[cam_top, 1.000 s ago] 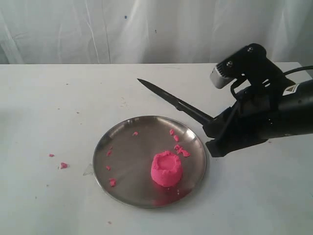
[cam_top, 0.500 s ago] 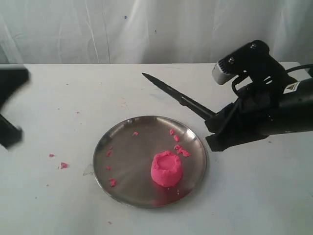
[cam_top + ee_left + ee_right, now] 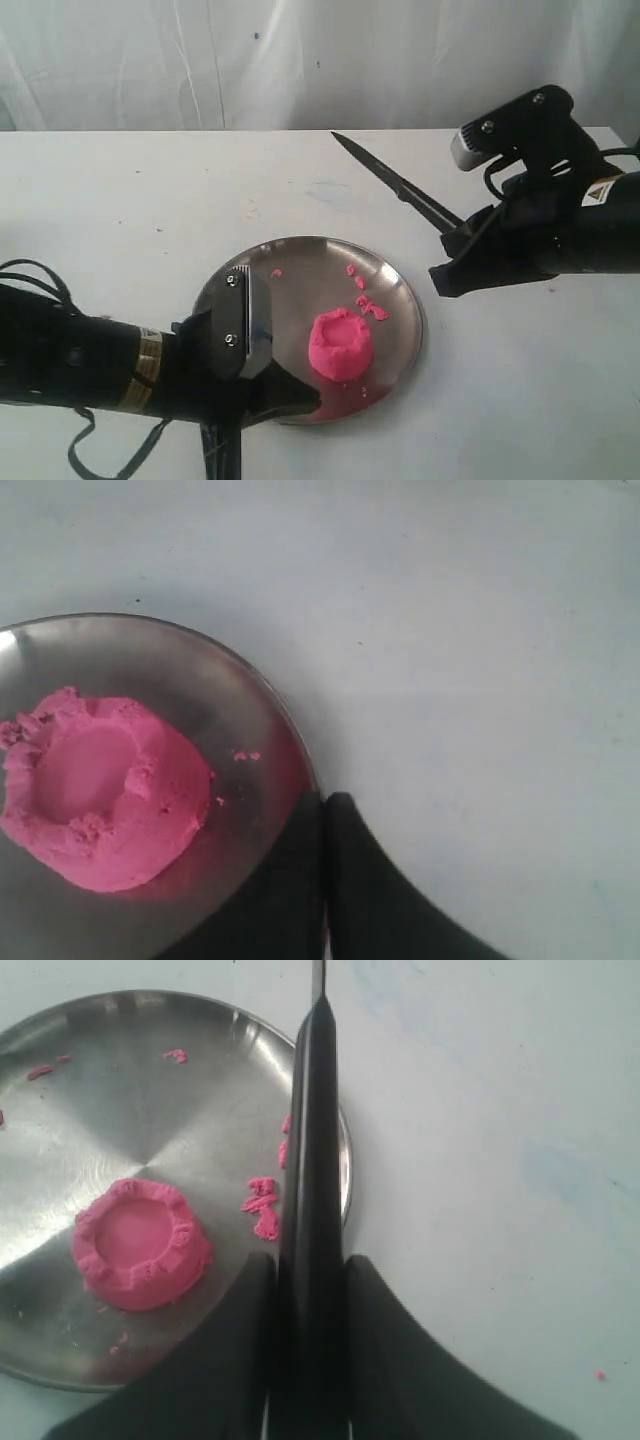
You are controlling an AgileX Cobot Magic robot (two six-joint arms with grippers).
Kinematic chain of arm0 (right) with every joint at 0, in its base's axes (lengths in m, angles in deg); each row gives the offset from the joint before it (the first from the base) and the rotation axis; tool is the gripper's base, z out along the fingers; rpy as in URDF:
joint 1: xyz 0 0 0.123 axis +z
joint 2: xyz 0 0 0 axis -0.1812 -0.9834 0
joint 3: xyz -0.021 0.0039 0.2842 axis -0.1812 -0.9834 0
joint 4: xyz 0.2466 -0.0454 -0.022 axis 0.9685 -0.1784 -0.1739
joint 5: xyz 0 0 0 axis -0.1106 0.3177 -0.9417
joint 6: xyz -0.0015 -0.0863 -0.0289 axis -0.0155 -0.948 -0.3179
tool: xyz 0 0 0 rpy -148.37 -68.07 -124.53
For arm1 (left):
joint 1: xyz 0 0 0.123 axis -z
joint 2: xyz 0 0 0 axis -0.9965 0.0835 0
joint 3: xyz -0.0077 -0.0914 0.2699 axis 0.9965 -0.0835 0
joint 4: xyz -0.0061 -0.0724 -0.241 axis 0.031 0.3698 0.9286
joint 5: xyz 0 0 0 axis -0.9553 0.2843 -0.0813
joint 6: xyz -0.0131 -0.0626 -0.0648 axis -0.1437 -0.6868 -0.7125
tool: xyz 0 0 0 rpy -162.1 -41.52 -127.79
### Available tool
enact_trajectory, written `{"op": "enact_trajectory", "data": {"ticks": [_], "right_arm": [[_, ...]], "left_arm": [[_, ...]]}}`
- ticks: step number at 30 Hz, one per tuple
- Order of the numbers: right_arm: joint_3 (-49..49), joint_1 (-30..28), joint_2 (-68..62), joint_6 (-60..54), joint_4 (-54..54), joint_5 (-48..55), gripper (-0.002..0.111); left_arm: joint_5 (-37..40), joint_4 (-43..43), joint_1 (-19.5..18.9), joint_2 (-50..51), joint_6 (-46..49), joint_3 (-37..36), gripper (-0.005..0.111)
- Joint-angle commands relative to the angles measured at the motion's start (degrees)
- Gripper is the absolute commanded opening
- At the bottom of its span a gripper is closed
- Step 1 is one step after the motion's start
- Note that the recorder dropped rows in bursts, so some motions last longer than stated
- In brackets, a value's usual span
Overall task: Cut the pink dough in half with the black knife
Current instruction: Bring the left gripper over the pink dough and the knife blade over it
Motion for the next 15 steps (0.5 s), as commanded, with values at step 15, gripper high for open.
{"op": "enact_trajectory", "data": {"ticks": [15], "right_arm": [[-0.25,0.09,-4.19,5.18,0.17,-2.43,0.0]], "left_arm": [[-1.95,8.62,0.43,18.73,5.82,11.22,0.0]]}}
